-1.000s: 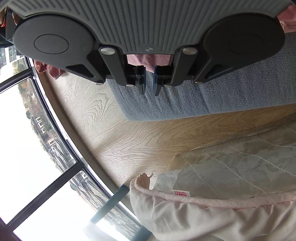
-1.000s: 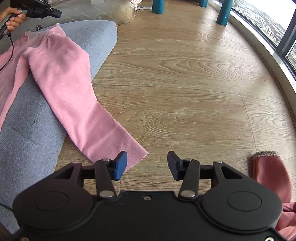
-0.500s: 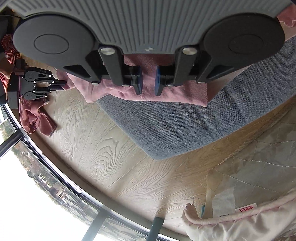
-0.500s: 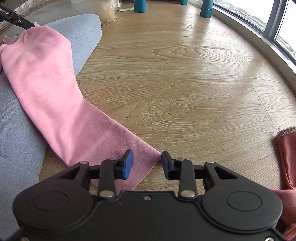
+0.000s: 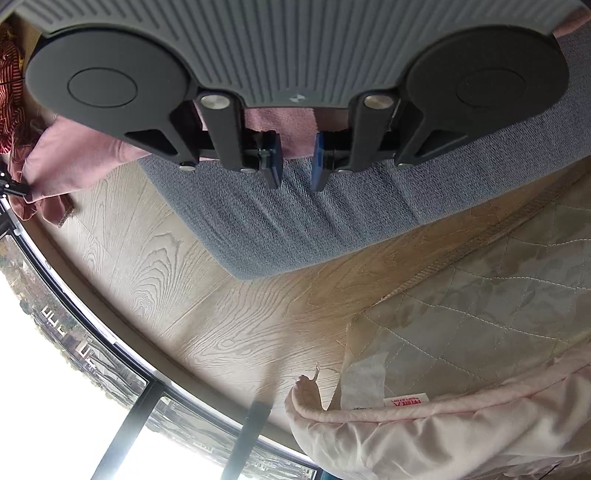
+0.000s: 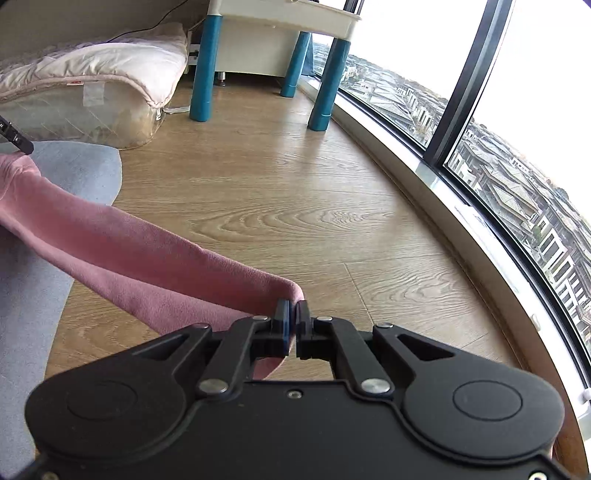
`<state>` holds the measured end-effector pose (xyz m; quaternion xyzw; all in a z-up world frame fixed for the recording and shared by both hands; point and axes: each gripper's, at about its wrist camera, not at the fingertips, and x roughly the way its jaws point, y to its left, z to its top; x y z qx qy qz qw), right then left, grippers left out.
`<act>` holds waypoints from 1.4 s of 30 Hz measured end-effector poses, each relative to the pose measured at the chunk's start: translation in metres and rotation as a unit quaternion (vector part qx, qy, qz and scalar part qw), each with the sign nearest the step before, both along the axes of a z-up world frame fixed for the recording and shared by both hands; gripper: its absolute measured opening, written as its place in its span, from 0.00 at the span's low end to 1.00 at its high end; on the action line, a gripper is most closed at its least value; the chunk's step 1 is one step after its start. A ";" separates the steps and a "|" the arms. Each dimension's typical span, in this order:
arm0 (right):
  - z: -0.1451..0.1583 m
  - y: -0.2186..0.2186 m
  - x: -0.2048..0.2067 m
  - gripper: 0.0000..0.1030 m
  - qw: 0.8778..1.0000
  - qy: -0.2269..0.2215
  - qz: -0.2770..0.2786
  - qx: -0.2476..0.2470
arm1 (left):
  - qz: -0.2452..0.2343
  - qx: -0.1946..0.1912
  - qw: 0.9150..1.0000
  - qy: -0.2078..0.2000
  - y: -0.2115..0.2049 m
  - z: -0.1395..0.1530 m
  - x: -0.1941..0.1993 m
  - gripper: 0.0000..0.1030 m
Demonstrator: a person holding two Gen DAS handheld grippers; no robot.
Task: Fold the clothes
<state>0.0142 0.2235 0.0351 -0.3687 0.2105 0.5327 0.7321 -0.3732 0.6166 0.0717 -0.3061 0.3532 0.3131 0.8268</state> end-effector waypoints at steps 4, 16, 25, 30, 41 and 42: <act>-0.030 -0.001 -0.016 0.04 0.994 0.039 0.038 -0.091 | -0.011 0.010 1.000 0.015 -0.006 0.006 -0.002 0.20; -0.020 0.003 -0.003 0.07 0.999 -0.040 -0.011 -0.029 | -0.021 -0.006 0.999 0.034 -0.083 0.085 -0.083 0.45; 0.020 -0.006 -0.102 0.43 0.968 0.162 0.191 -0.009 | -0.042 -0.043 0.993 0.098 -0.219 0.071 -0.168 0.52; 0.021 0.015 -0.202 0.47 0.936 0.108 0.334 -0.032 | -0.079 0.011 0.983 0.165 -0.229 0.075 -0.164 0.53; 0.035 0.178 -0.273 0.78 0.903 -0.007 0.419 -0.096 | -0.015 0.108 0.986 0.126 -0.068 0.077 -0.180 0.80; 0.025 0.195 -0.270 0.74 0.910 0.012 0.403 -0.097 | -0.012 0.116 0.984 0.138 -0.059 0.065 -0.178 0.80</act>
